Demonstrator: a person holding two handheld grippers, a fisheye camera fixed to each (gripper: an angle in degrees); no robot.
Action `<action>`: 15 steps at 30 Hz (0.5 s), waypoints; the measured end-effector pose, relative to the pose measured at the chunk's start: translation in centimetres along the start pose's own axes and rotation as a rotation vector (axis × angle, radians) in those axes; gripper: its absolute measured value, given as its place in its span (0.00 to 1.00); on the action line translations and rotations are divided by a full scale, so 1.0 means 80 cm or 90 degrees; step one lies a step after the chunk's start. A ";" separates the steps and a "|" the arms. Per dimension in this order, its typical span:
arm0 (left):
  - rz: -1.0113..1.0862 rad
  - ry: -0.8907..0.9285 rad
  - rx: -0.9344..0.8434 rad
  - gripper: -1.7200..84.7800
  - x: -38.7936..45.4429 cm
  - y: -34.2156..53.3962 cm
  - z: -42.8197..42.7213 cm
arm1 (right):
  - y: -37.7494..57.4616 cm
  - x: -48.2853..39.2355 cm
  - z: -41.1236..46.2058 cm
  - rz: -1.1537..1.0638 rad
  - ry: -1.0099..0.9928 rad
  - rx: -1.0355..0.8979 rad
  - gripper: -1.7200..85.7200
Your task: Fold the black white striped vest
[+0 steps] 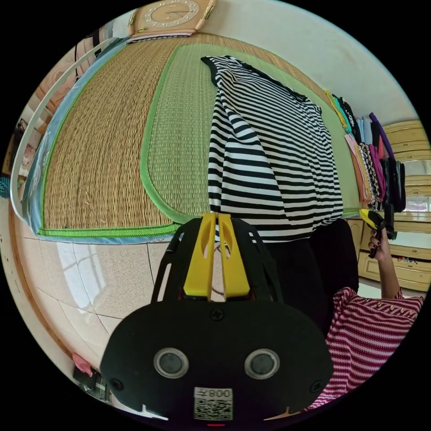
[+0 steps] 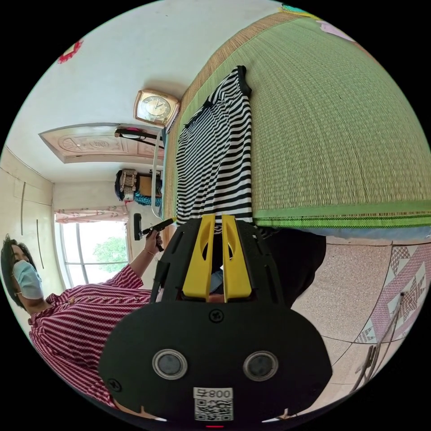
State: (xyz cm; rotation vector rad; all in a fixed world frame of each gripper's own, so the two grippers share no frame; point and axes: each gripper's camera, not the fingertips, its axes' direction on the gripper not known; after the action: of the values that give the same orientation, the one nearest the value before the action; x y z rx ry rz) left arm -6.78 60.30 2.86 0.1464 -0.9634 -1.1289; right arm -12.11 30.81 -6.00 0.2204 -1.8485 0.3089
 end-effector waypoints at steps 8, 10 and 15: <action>-0.009 0.135 0.131 0.03 -0.006 0.033 -0.055 | 0.092 0.005 -0.027 0.018 -0.001 0.012 0.05; -0.042 0.119 0.096 0.04 -0.030 0.037 -0.030 | 0.115 0.009 -0.032 0.027 -0.014 0.015 0.05; -0.076 0.113 0.074 0.06 -0.054 0.055 0.019 | 0.179 0.001 -0.049 0.032 -0.028 0.016 0.05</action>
State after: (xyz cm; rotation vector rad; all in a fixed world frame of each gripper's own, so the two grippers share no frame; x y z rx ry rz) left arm -5.15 66.39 3.74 0.3965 -0.8708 -1.1491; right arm -12.94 45.64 -6.23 0.1998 -1.8968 0.3635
